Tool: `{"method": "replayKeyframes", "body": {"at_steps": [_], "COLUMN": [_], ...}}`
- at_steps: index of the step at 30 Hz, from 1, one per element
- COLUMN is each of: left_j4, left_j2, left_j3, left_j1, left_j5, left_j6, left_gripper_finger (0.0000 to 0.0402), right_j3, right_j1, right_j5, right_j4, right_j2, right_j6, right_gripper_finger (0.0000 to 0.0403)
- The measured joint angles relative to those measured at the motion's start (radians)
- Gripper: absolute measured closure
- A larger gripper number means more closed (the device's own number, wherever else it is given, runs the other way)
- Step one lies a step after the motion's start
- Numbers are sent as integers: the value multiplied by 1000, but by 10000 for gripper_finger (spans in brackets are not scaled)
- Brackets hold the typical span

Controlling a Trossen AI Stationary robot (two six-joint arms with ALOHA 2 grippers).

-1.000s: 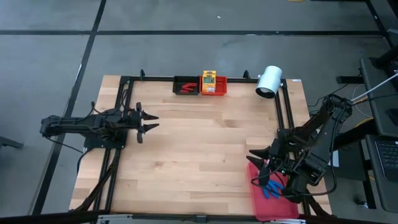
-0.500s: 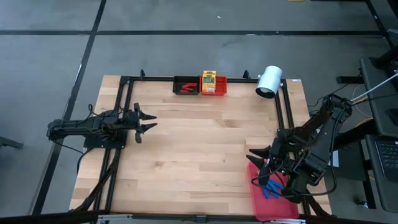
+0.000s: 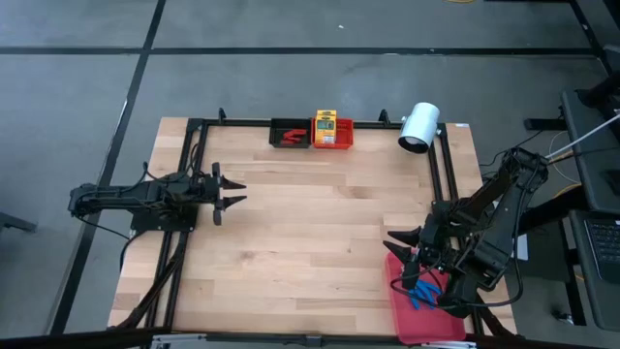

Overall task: Pick & Place School Supplies
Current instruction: Return to Home Position

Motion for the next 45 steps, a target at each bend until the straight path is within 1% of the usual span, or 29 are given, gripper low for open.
{"method": "replayKeyframes", "body": {"at_steps": [4,6,7,11,13,15,18,22,26,28,31,34,36,39,41,45], "left_j4": [2,2,2,4,4,4,4,4,3,4,3,3,3,3,4,3], "left_j2": [4,3,3,3,3,3,3,3,3,3,3,3,3,3,3,3], "left_j3": [0,0,0,0,0,0,0,0,0,0,0,0,0,0,0,0], "left_j1": [0,0,0,0,0,0,0,0,0,0,0,0,0,0,0,0], "left_j5": [0,0,0,0,0,0,0,0,0,0,0,0,0,0,0,0], "left_j6": [0,-12,-38,-109,-114,-114,-114,-114,-114,-114,-114,-114,-114,-114,-114,-114], "left_gripper_finger": [261,260,261,261,261,261,261,260,261,261,261,261,261,261,261,261], "right_j3": [0,0,0,0,-3,-19,-84,-282,-500,-586,-676,-737,-768,-819,-867,-995], "right_j1": [0,0,0,0,-8,-39,-125,-277,-448,-537,-677,-811,-879,-957,-994,-1048], "right_j5": [-1,-36,-78,-305,-376,-422,-506,-628,-719,-752,-822,-938,-1035,-1152,-1181,-1170], "right_j4": [-3,-27,-54,-203,-194,-82,182,659,1168,1397,1656,1890,2003,2057,2057,1988], "right_j2": [0,-1,-2,-9,-9,-10,-10,-8,-8,-8,-8,-9,-13,-59,-134,-348], "right_j6": [-26,-27,-15,94,82,-30,-291,-636,-905,-1038,-1228,-1361,-1406,-1428,-1434,-1436], "right_gripper_finger": [262,262,262,262,262,262,262,262,262,262,262,262,262,262,262,262]}}
